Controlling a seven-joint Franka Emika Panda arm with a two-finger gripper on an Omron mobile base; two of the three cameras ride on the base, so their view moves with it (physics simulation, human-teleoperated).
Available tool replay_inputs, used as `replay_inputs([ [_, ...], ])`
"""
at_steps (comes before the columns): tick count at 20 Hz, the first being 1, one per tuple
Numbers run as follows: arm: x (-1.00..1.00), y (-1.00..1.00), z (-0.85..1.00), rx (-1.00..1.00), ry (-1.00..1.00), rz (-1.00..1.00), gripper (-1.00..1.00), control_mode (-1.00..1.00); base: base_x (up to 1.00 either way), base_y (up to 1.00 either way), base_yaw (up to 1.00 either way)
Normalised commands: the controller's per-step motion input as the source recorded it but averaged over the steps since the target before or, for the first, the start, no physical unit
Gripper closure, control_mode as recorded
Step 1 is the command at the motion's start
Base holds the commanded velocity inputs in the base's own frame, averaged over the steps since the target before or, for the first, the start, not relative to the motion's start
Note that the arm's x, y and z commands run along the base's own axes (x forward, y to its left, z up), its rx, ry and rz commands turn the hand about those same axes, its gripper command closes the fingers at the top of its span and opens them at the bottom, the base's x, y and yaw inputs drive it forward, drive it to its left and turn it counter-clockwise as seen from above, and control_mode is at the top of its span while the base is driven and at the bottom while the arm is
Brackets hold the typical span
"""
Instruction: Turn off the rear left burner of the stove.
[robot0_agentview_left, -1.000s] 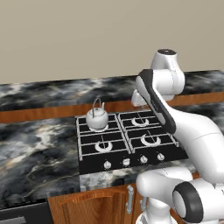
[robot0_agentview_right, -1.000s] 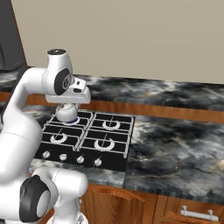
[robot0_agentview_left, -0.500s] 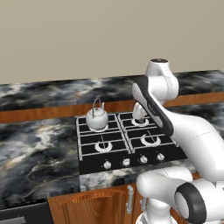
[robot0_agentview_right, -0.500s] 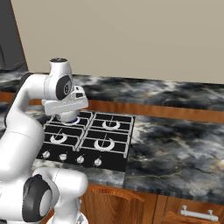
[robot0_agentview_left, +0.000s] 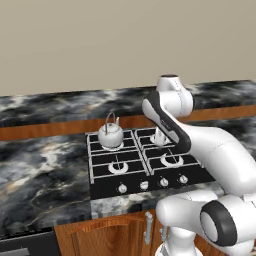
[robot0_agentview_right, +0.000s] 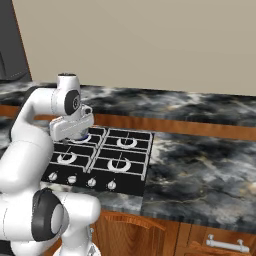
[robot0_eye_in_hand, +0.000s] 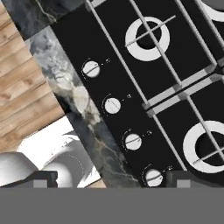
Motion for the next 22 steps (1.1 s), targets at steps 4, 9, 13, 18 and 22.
replay_inputs([
  [4, 0.06, 0.15, -0.39, 0.0, 0.08, 0.36, -1.0, -1.0, 0.0, 0.0, 0.0],
  [9, 0.07, 0.12, -0.41, 0.0, 0.09, 0.28, -1.0, -1.0, 0.0, 0.0, 0.0],
  [13, 0.12, 0.1, -0.38, 0.0, 0.1, 0.18, -1.0, -1.0, 0.0, 0.0, 0.0],
  [18, 0.19, 0.09, -0.36, 0.0, 0.09, 0.15, -1.0, -1.0, 0.0, 0.0, 0.0],
  [22, 0.27, 0.0, -0.41, 0.01, 0.07, 0.16, -1.0, -1.0, 0.0, 0.0, 0.0],
])
